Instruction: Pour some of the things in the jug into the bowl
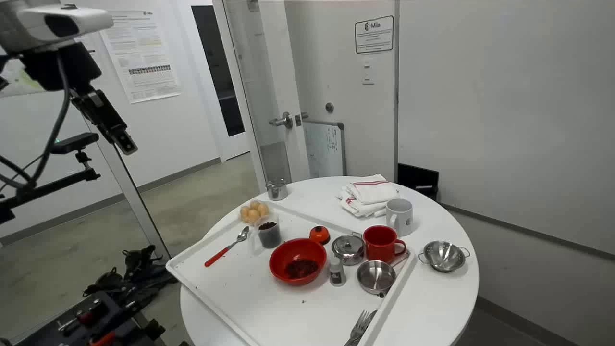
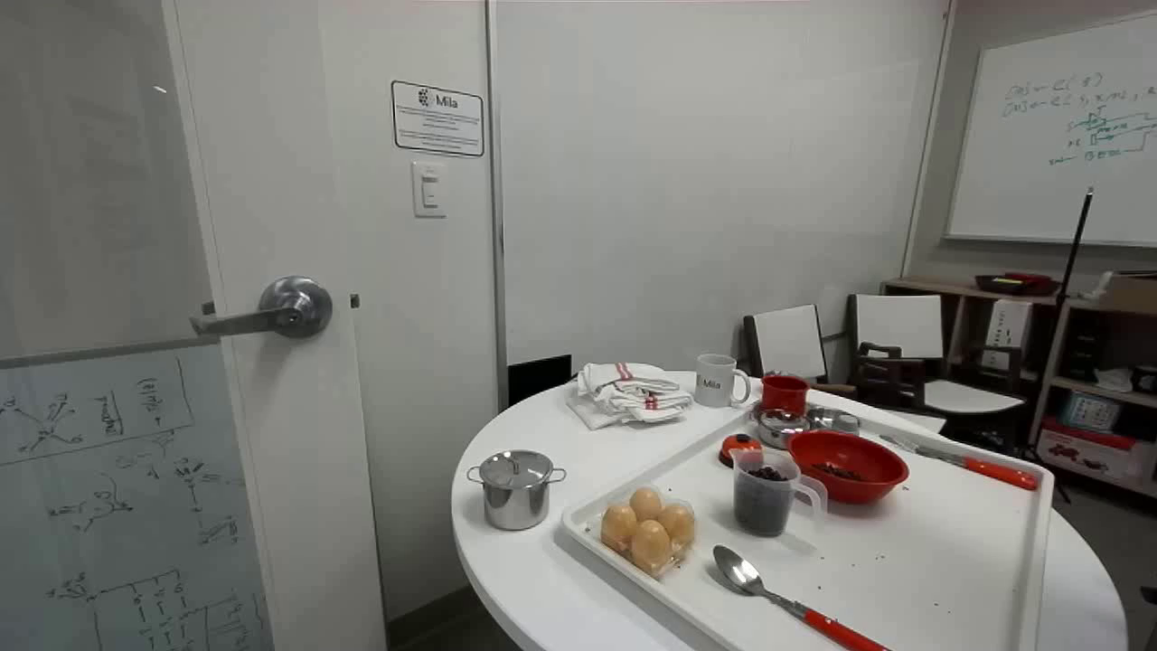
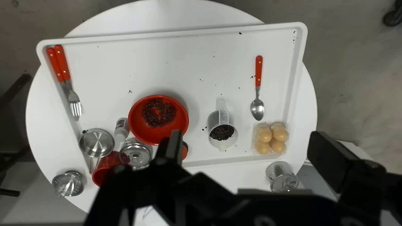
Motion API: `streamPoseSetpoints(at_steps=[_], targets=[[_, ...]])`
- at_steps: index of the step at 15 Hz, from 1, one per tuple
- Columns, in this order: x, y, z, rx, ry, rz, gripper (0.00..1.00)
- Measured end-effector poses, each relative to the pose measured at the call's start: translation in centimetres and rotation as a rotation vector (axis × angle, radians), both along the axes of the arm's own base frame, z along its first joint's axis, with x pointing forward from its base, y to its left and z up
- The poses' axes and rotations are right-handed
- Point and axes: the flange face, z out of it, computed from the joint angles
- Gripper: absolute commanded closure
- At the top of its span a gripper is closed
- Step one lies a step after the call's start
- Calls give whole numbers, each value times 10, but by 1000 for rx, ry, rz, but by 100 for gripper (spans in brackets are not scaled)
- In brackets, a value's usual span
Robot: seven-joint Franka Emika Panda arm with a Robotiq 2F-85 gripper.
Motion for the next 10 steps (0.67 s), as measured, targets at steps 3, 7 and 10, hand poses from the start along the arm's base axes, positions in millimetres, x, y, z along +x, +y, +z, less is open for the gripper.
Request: streamPoseSetpoints(at_steps=[3, 7, 10], targets=[[0, 0, -1, 0, 2, 0, 0], [15, -7, -15, 5, 2, -24, 0], [18, -8, -20, 4, 15, -26, 0]])
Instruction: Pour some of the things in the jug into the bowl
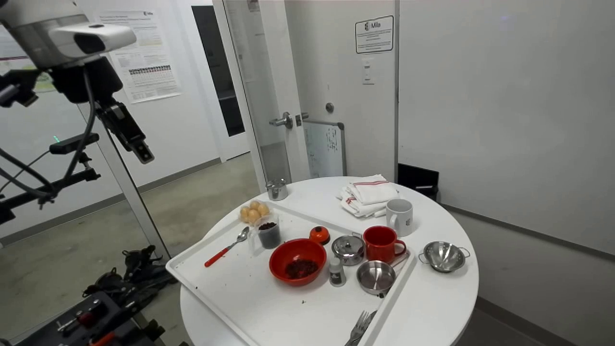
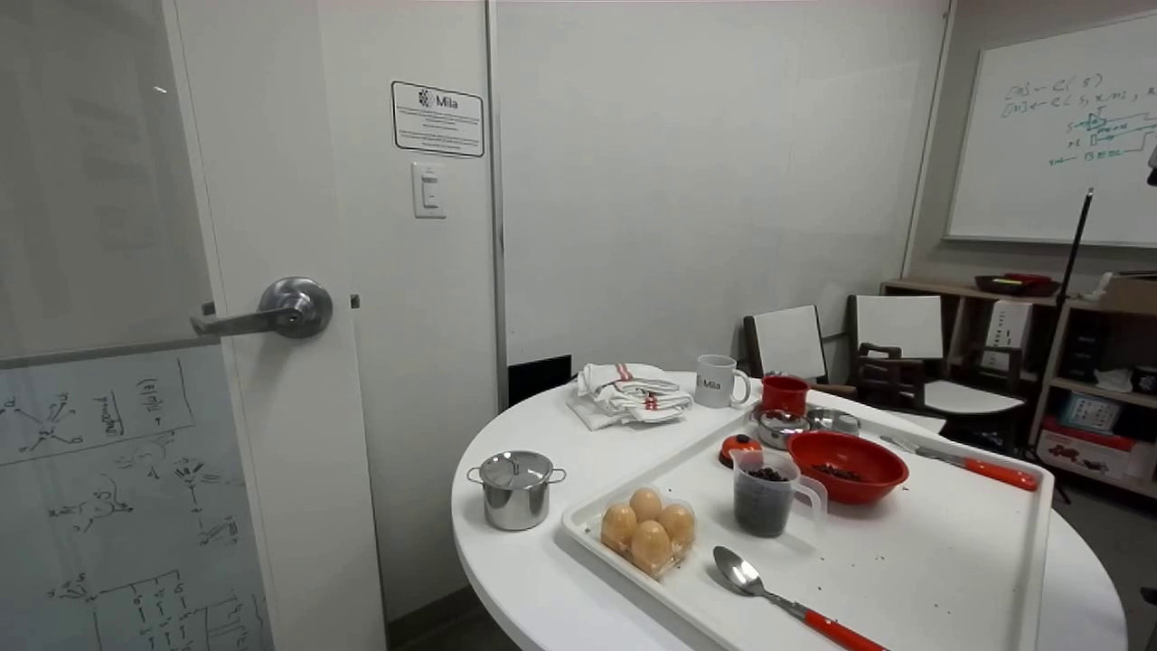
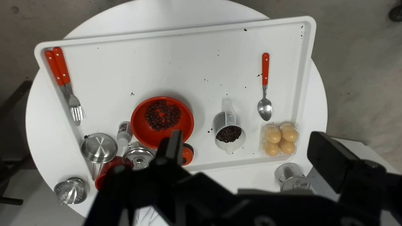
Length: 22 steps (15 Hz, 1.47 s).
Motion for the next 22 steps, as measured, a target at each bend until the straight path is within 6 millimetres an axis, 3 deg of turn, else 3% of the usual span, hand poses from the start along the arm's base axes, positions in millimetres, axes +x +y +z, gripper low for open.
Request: streamPoseSetpoints(at_steps=[4, 7, 15, 22], targets=[[-1, 2, -1, -9, 0, -1, 0], [6, 0, -15, -9, 37, -34, 0], [58, -16, -77, 3, 115, -113, 0], [107, -14, -104, 0, 172, -81, 0]])
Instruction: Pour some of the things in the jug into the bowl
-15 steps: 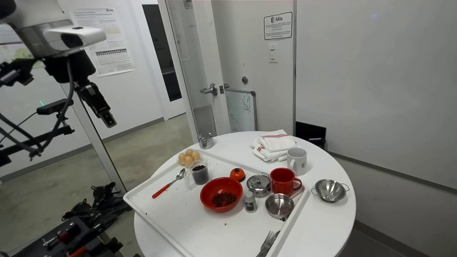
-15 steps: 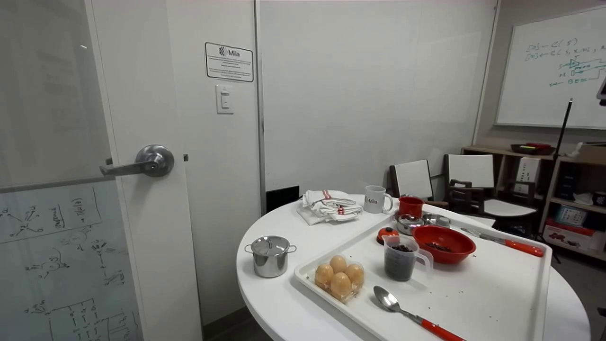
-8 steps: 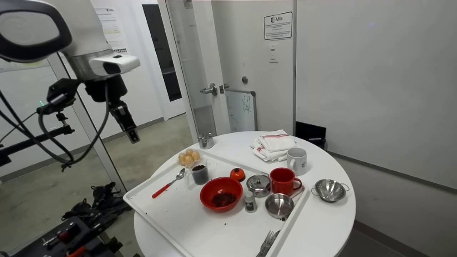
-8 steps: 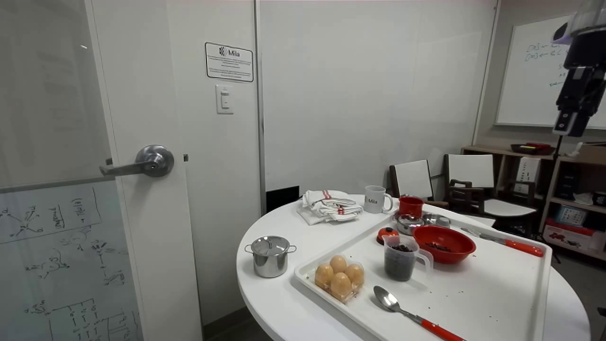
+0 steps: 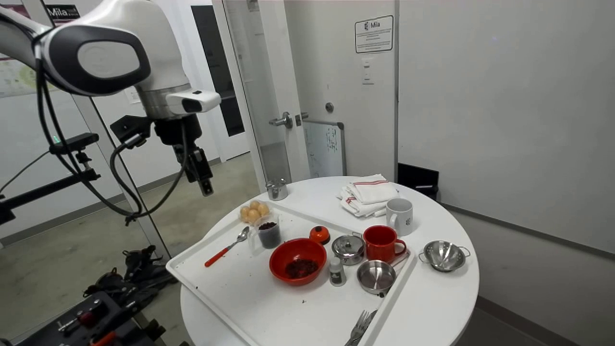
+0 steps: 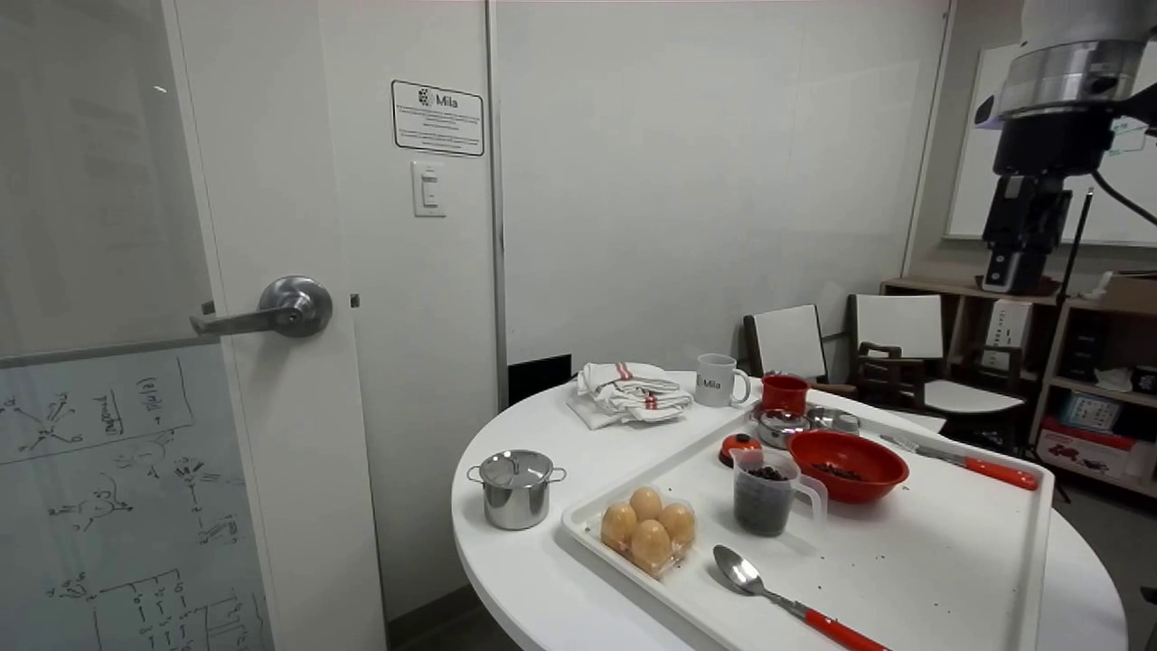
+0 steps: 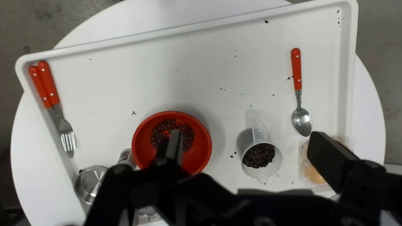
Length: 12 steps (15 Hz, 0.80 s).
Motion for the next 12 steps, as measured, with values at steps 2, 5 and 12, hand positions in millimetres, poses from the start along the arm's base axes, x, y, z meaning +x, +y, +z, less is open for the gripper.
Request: streamPoseSetpoints(at_steps=[2, 5, 12], targets=[[6, 0, -3, 1, 9, 0, 0], [7, -1, -3, -2, 11, -10, 0], [34, 4, -41, -8, 76, -100, 0]])
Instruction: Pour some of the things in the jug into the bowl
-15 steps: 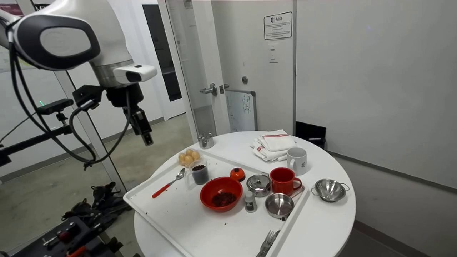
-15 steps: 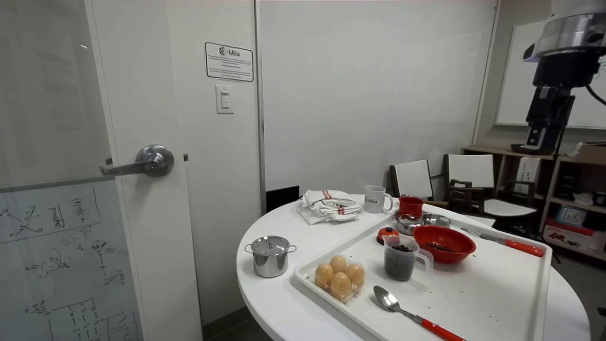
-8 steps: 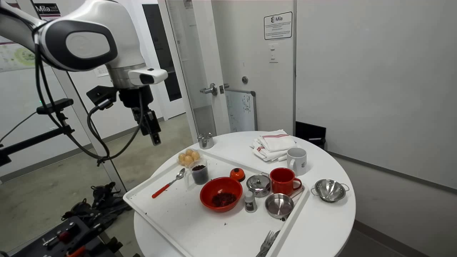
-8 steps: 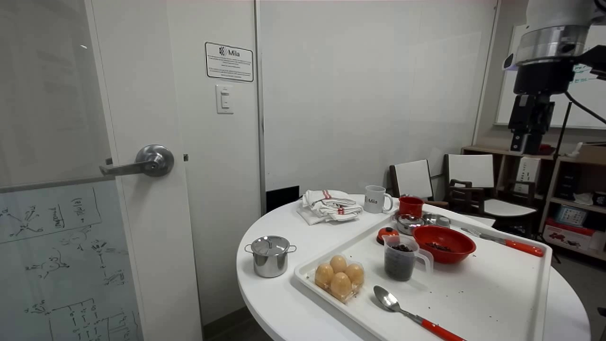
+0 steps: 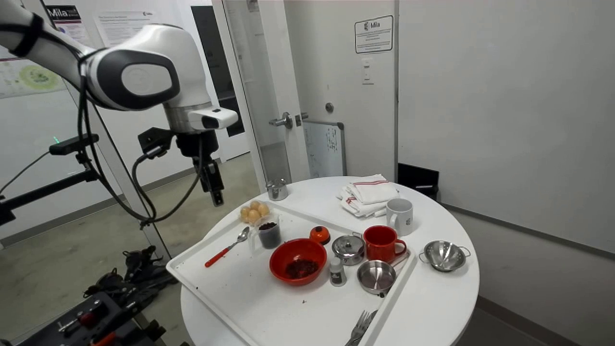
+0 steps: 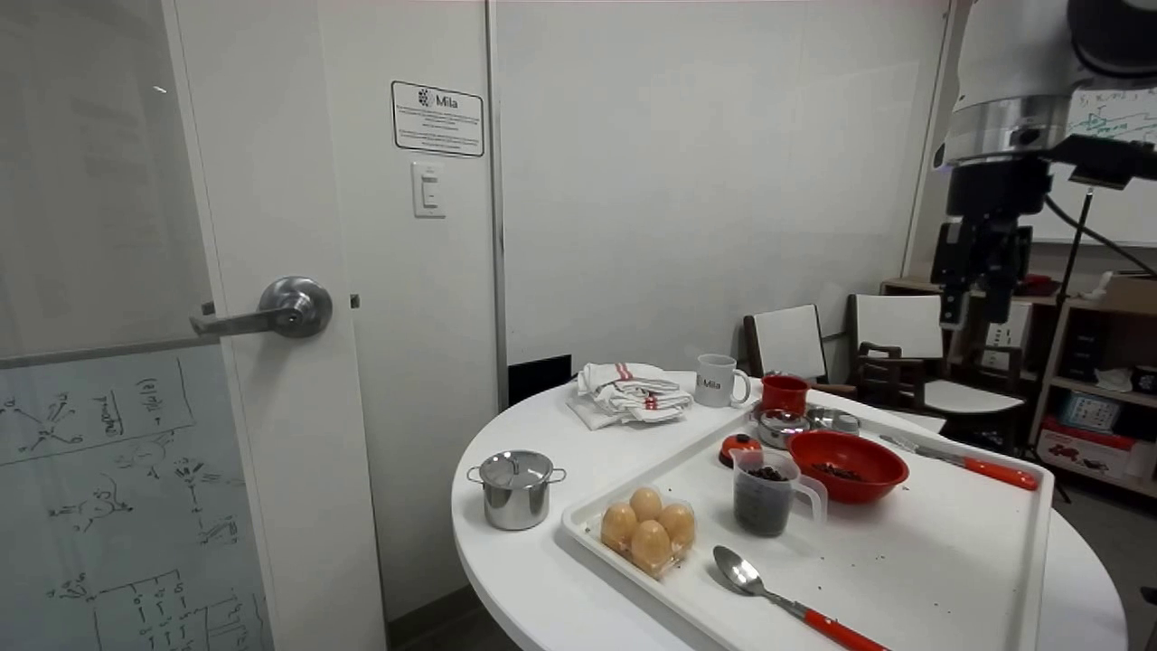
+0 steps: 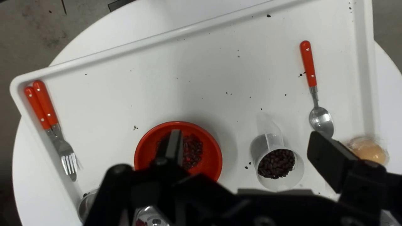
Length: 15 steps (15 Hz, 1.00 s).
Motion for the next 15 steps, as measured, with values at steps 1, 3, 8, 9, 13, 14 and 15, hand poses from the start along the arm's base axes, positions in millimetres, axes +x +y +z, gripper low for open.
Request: streamPoseSetpoints(at_steps=[1, 3, 8, 9, 13, 14, 15], targets=[[9, 2, -13, 0, 18, -7, 0], [26, 6, -42, 2, 58, -7, 0], [55, 32, -111, -12, 173, 97, 0], [58, 40, -123, -14, 191, 127, 0], [75, 68, -154, -14, 194, 199, 0], [81, 73, -159, -13, 173, 204, 0], [86, 77, -163, -9, 144, 196, 0]])
